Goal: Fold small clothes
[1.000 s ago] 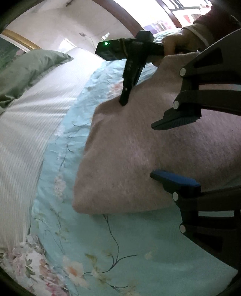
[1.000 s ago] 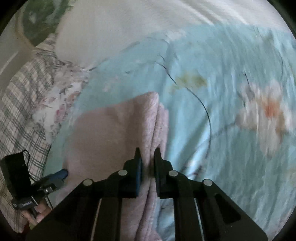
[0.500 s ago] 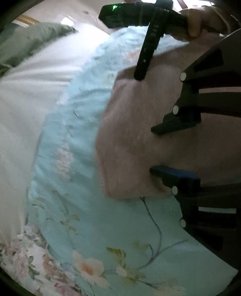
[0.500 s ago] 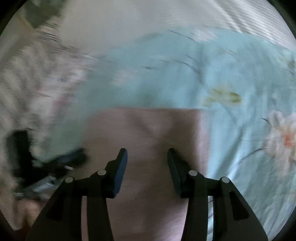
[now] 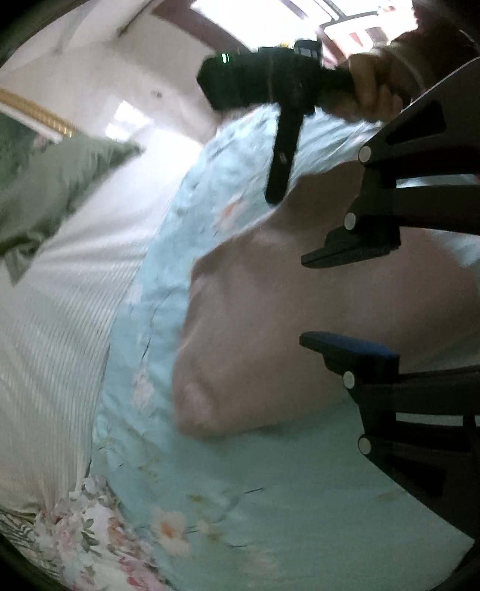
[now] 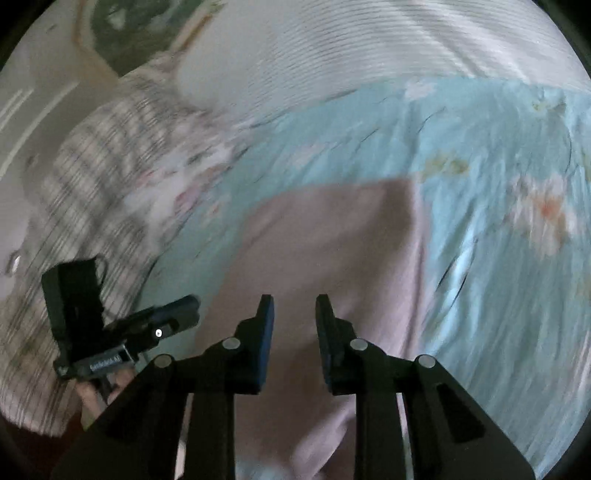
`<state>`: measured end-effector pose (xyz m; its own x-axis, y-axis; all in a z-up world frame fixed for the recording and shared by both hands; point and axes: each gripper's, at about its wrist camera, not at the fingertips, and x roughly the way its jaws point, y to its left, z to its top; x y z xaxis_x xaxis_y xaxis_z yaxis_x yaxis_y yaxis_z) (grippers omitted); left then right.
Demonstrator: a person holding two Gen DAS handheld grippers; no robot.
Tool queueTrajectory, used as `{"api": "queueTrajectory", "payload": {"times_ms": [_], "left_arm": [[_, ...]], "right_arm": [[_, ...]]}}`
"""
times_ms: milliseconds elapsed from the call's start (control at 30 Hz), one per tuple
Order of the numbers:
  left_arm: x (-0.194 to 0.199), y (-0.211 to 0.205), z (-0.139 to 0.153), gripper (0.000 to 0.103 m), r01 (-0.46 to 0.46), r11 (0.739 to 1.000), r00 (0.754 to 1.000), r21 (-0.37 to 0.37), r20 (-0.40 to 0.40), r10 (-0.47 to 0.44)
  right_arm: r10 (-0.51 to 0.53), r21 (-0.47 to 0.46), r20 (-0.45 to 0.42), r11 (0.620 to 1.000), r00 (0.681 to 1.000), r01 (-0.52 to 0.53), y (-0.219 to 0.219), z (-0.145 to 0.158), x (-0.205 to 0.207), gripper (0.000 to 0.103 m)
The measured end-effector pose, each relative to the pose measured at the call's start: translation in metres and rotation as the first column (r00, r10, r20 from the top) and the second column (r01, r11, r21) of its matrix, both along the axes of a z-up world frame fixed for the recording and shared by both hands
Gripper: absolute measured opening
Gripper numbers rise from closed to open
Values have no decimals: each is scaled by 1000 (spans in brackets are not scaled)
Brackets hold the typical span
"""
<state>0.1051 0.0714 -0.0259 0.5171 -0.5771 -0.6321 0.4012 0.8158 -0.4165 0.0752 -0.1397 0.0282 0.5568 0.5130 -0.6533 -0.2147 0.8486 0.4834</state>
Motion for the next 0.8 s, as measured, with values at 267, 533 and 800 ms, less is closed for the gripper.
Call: {"api": "queueTrajectory", "payload": {"times_ms": [267,533,800], "left_arm": [[-50,4,-52,35,26,998,993,52,-118,-19],[-63,8,-31,35,14,1000,997,23,-71,-13],[-70,-20,-52,36,96,991,993,92,-81,-89]], "right_arm": [[-146,-135,-58,981,988,137,-27,-57,-43,20],[-115,-77,32,990,993,118,-20,-38,-67,21],[-157,-135,-46,979,986,150,-33,-70,-79,20]]}}
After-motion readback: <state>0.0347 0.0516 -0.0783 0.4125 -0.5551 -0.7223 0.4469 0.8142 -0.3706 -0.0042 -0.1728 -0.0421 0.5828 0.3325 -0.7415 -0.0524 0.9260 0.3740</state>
